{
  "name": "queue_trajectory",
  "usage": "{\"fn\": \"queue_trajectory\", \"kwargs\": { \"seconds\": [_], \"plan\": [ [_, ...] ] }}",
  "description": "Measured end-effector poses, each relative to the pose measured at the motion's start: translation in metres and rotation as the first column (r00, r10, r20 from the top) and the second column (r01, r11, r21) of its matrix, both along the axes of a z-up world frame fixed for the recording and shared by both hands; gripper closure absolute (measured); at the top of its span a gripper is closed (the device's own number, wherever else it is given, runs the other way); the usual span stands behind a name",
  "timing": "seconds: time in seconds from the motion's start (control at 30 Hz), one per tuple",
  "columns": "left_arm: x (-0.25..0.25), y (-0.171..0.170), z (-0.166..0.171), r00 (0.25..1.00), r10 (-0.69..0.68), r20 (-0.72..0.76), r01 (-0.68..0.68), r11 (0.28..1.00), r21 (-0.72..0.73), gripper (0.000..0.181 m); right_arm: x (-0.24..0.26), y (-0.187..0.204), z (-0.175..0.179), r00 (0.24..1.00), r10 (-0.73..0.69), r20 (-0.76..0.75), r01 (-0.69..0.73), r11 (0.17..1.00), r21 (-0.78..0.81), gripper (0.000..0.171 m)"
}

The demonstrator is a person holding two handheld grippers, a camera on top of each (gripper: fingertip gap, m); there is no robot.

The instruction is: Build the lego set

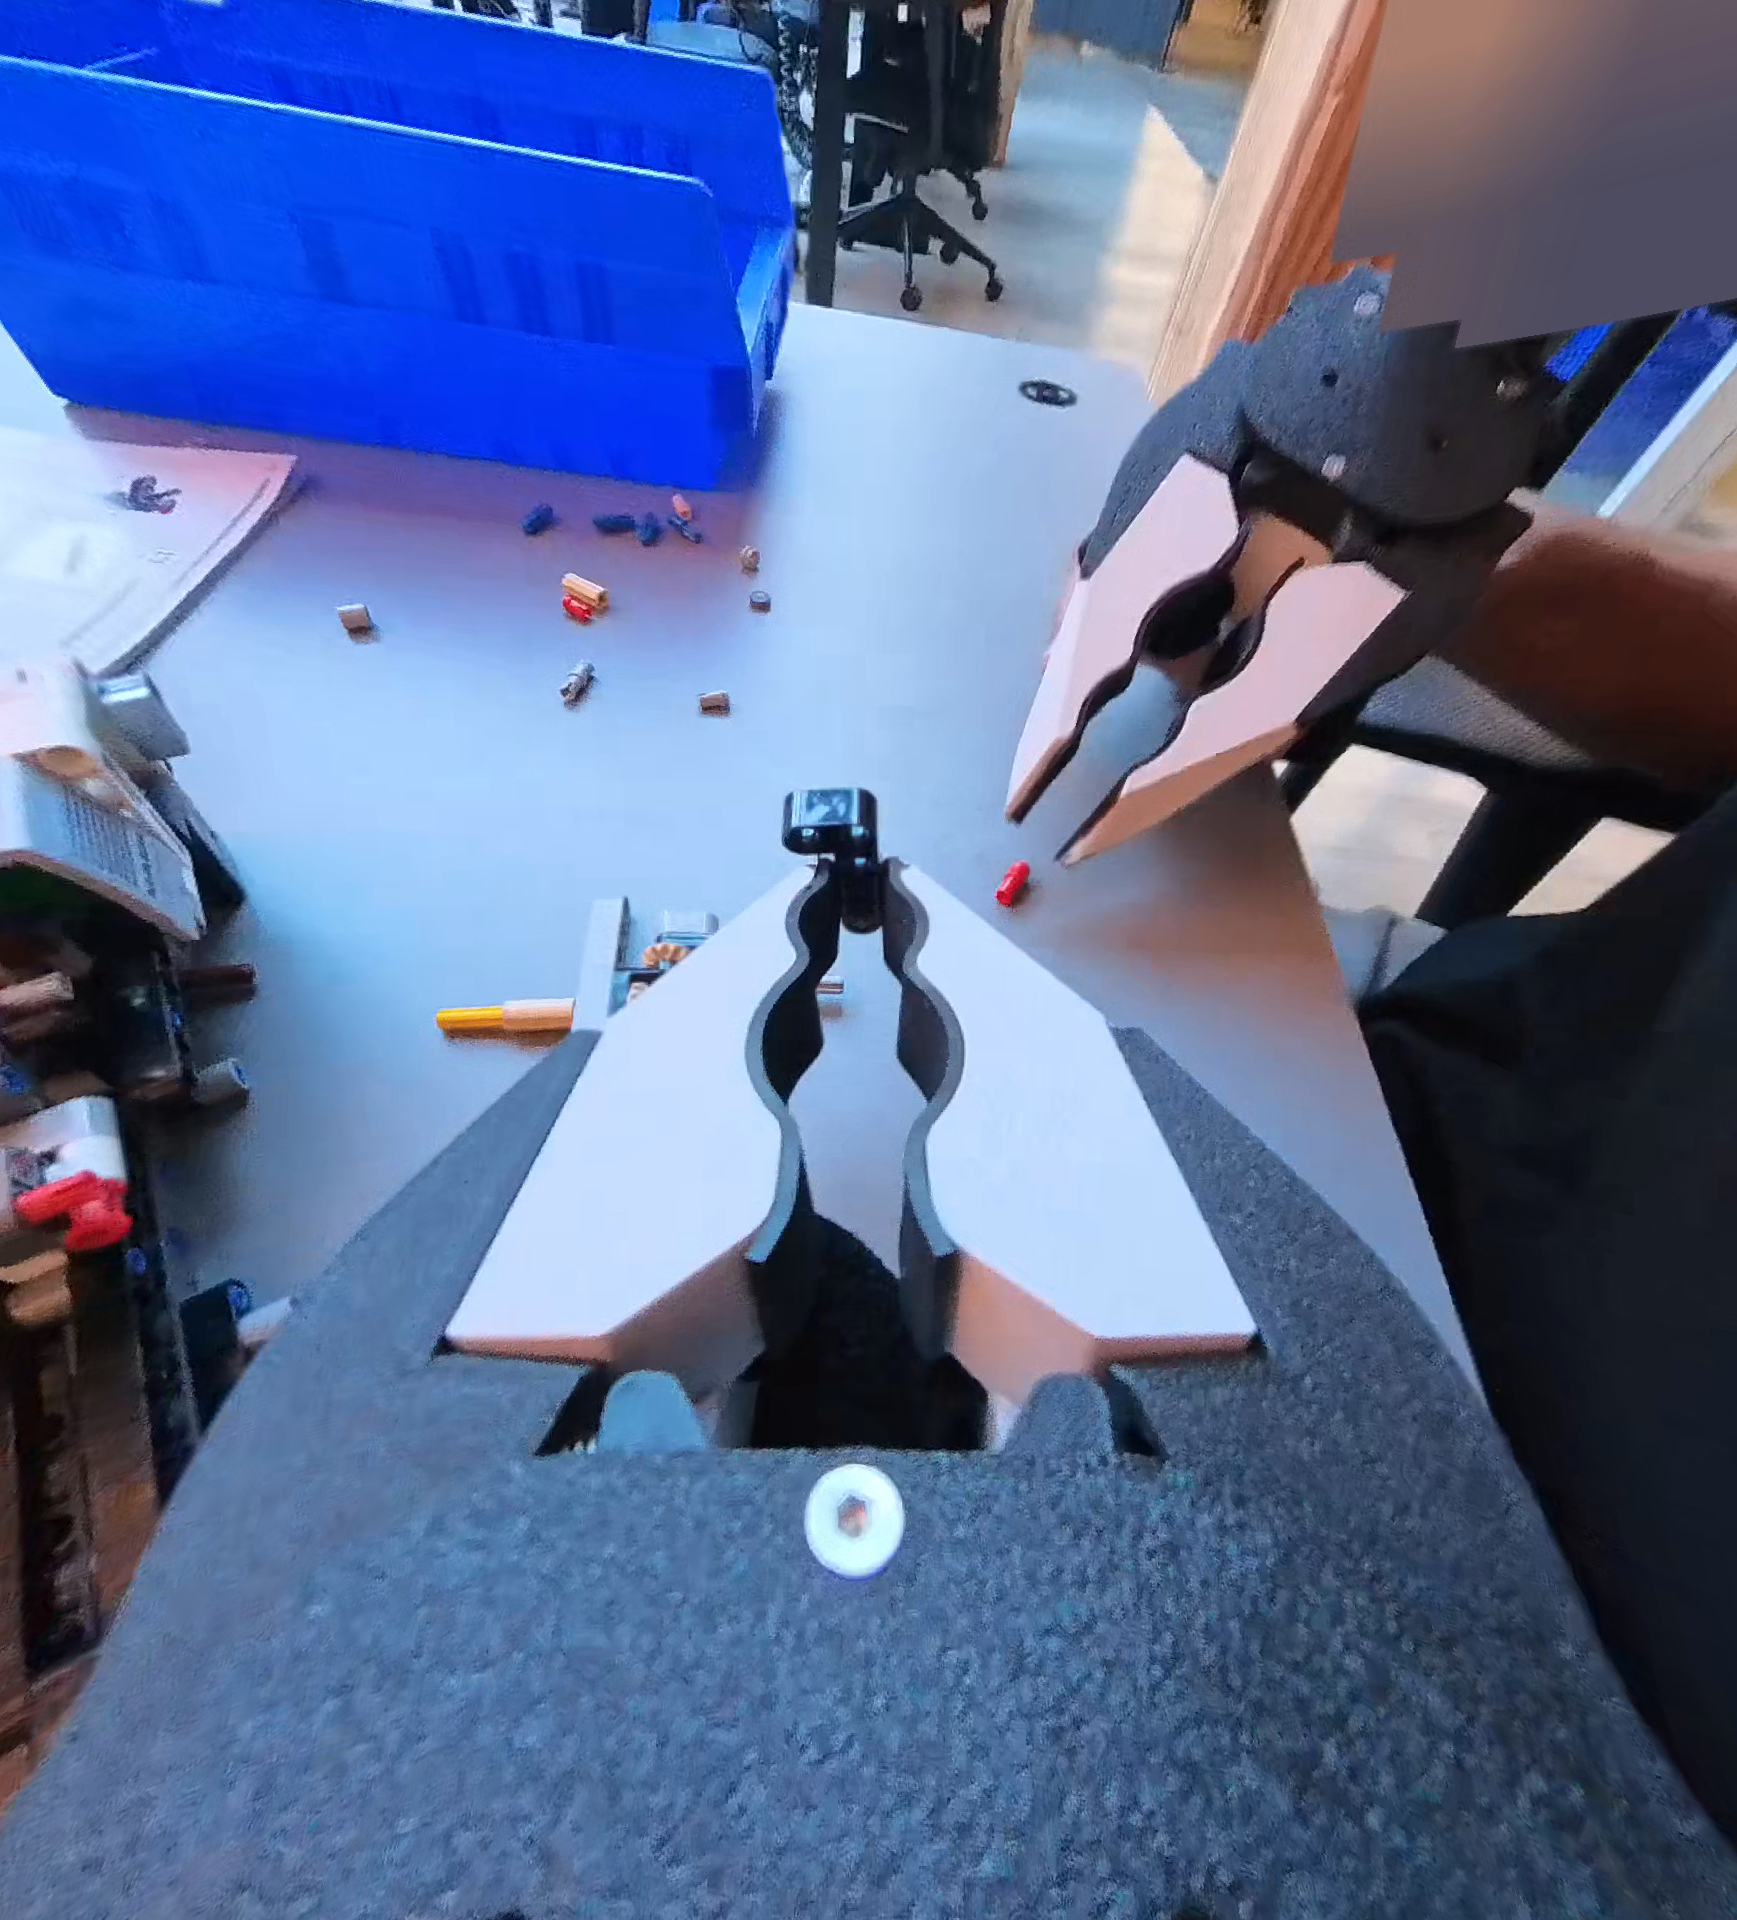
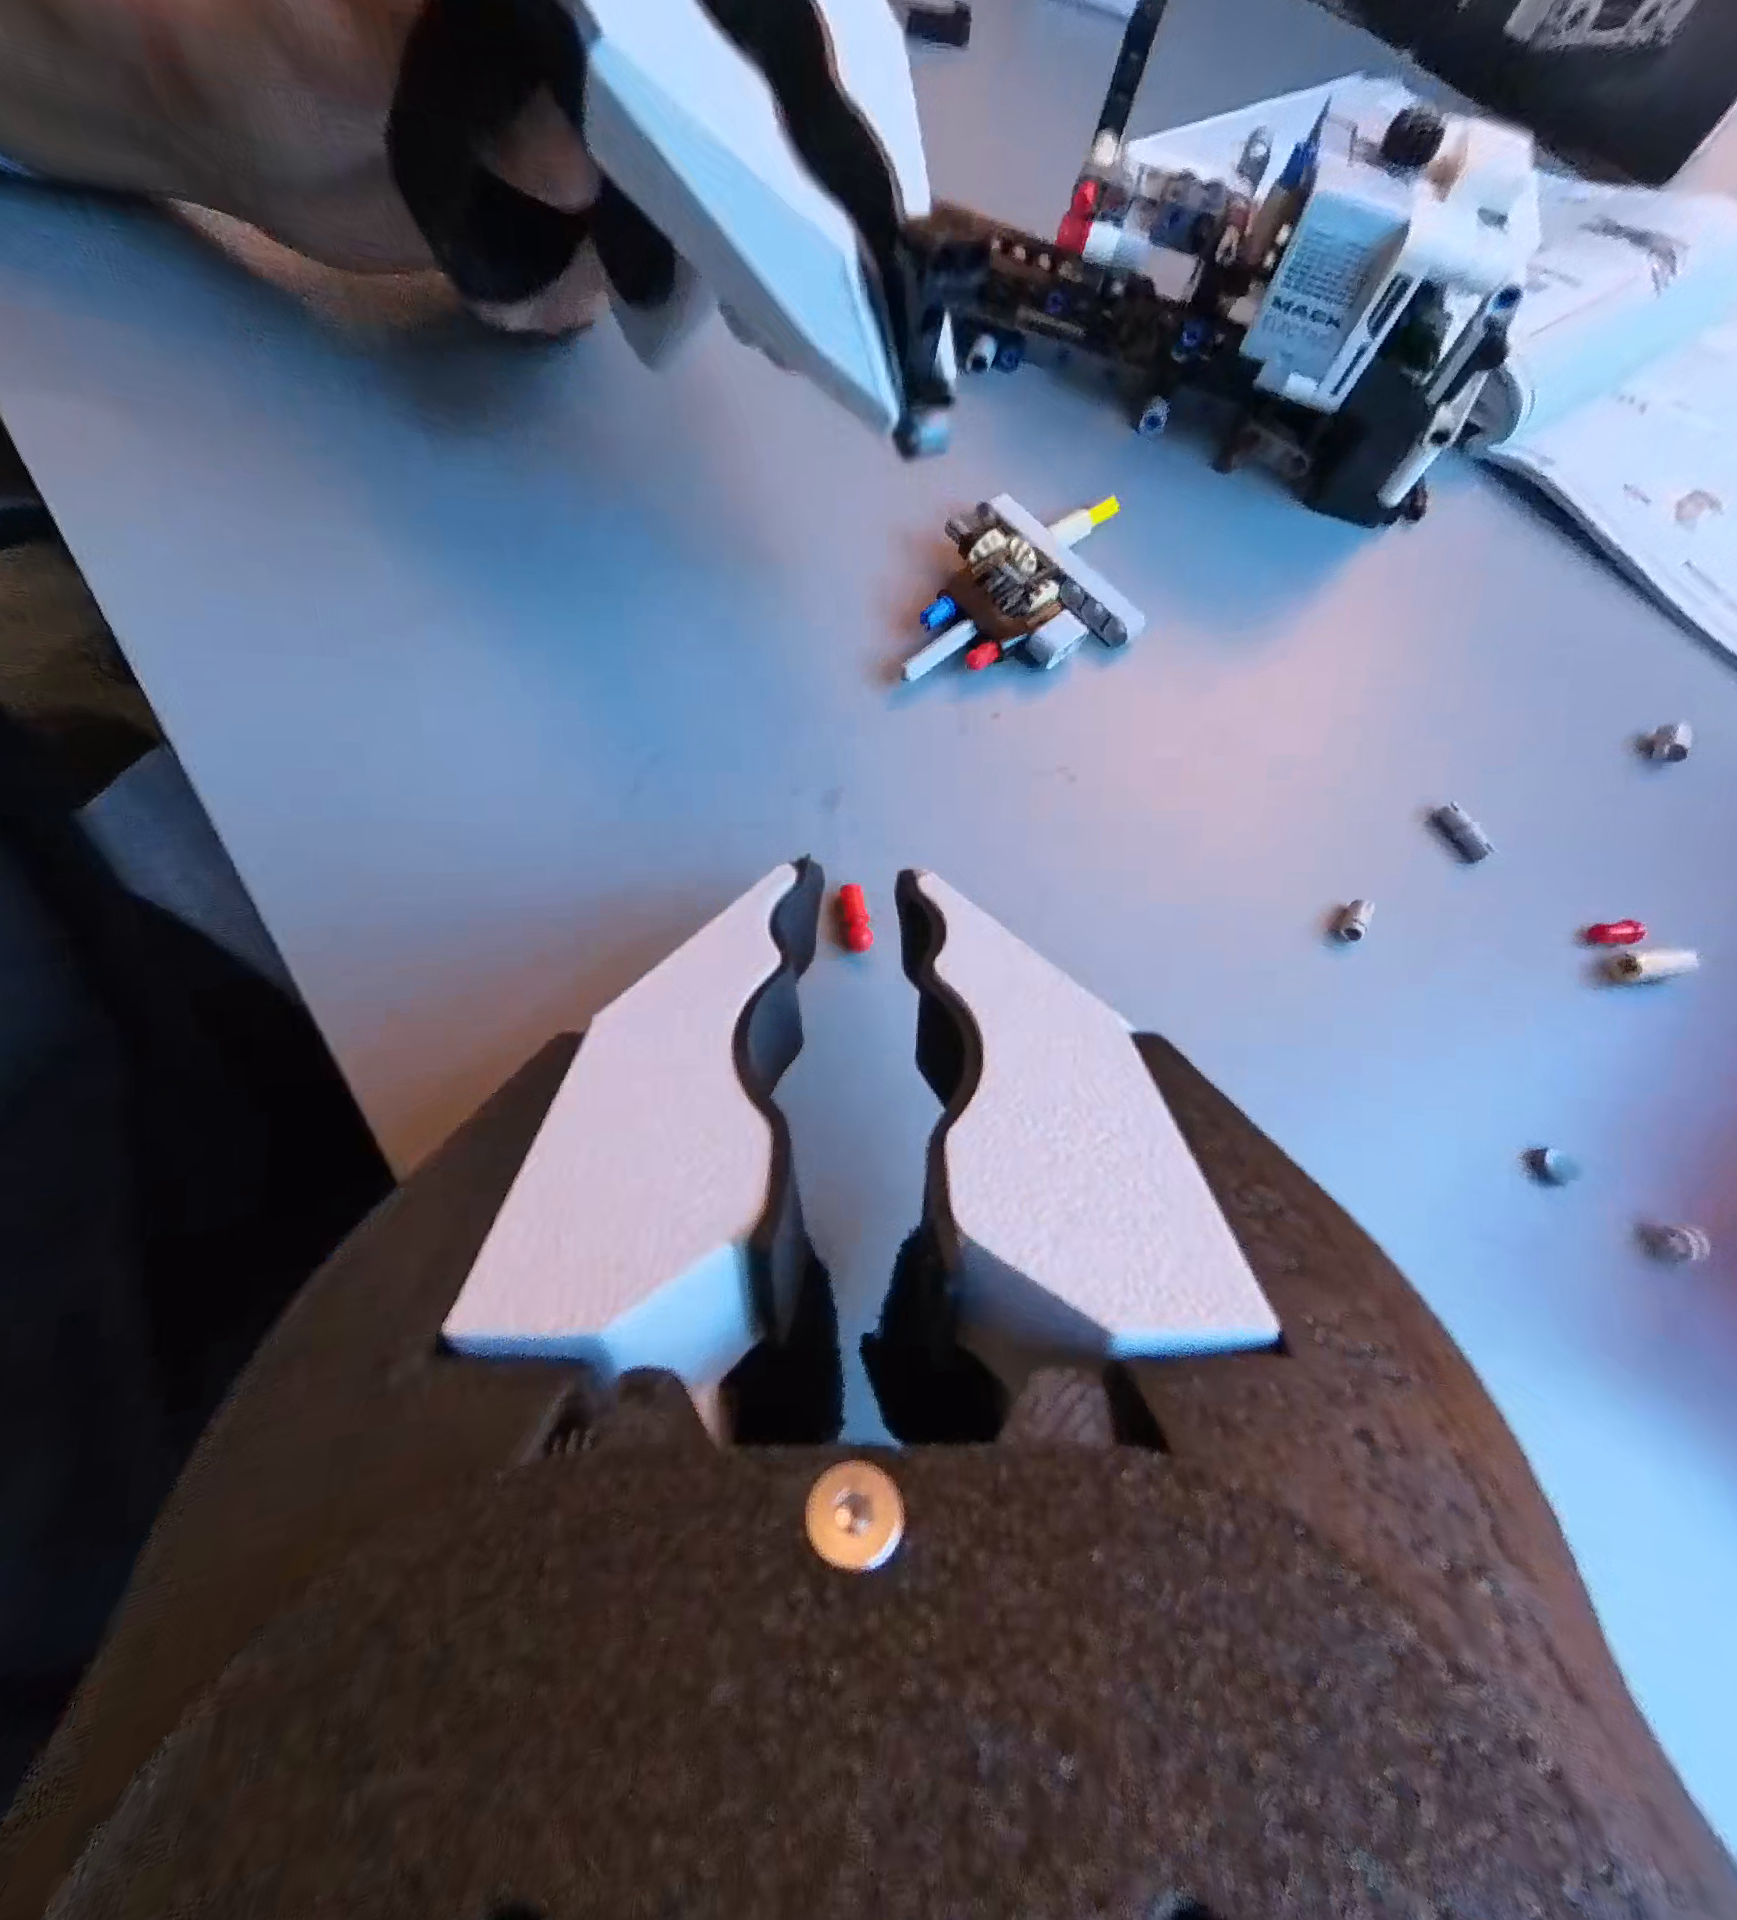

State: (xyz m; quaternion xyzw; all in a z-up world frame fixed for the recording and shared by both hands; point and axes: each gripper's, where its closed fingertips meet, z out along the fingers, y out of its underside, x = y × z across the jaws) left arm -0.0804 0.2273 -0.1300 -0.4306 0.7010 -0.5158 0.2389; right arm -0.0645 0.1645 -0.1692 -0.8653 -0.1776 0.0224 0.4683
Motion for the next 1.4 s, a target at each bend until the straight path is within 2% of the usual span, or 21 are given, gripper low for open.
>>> {"fn": "queue_trajectory", "kwargs": {
  "seconds": [0.1, 0.23, 0.43, 0.5, 0.57, 0.67, 0.73, 0.83, 0.93, 1.1, 1.17, 1.4],
  "plan": [
    [-0.001, 0.002, 0.003, 1.0, 0.004, -0.009, -0.005, 0.999, -0.047, 0.176, 0.002, -0.001, -0.01, 1.0, 0.006, 0.031, -0.004, 0.998, -0.055, 0.158],
    [-0.001, 0.002, 0.0, 1.0, 0.014, -0.022, -0.014, 0.999, -0.039, 0.176, 0.004, -0.004, -0.019, 0.999, 0.024, 0.038, -0.02, 0.993, -0.114, 0.159],
    [0.0, 0.004, 0.001, 0.999, 0.017, -0.028, -0.019, 0.998, -0.057, 0.176, 0.003, -0.004, -0.02, 0.999, 0.051, -0.021, -0.053, 0.989, -0.141, 0.159],
    [0.0, 0.004, 0.001, 0.999, 0.019, -0.031, -0.021, 0.998, -0.061, 0.176, 0.001, -0.003, -0.02, 0.998, 0.067, -0.012, -0.068, 0.988, -0.139, 0.166],
    [0.001, 0.004, 0.0, 0.999, 0.023, -0.035, -0.025, 0.998, -0.059, 0.176, 0.001, -0.002, -0.02, 0.997, 0.071, 0.002, -0.071, 0.988, -0.134, 0.167],
    [0.005, 0.012, -0.001, 0.995, 0.092, -0.027, -0.093, 0.995, -0.034, 0.176, 0.0, 0.001, -0.02, 0.998, 0.059, 0.011, -0.057, 0.99, -0.132, 0.167],
    [0.007, 0.012, 0.003, 0.993, 0.117, -0.009, -0.118, 0.991, -0.056, 0.176, 0.002, 0.01, -0.014, 1.0, 0.005, 0.026, -0.003, 0.997, -0.083, 0.167],
    [0.007, 0.013, 0.01, 0.99, 0.137, 0.025, -0.134, 0.987, -0.093, 0.176, -0.007, 0.031, 0.016, 0.993, -0.07, -0.092, 0.076, 0.995, 0.061, 0.167],
    [0.005, 0.011, 0.016, 0.991, 0.124, 0.057, -0.116, 0.986, -0.116, 0.176, -0.01, 0.048, 0.044, 0.938, -0.146, -0.314, 0.203, 0.967, 0.156, 0.167],
    [0.002, 0.005, 0.024, 0.987, 0.103, 0.123, -0.09, 0.99, -0.107, 0.176, -0.009, 0.056, 0.061, 0.725, -0.156, -0.67, 0.321, 0.938, 0.129, 0.167],
    [0.002, 0.003, 0.025, 0.985, 0.1, 0.138, -0.088, 0.992, -0.091, 0.176, -0.012, 0.057, 0.065, 0.683, -0.143, -0.717, 0.323, 0.939, 0.12, 0.168],
    [0.003, 0.0, 0.028, 0.982, 0.102, 0.161, -0.089, 0.992, -0.085, 0.176, -0.019, 0.057, 0.065, 0.619, -0.137, -0.773, 0.327, 0.94, 0.096, 0.168]
  ]
}}
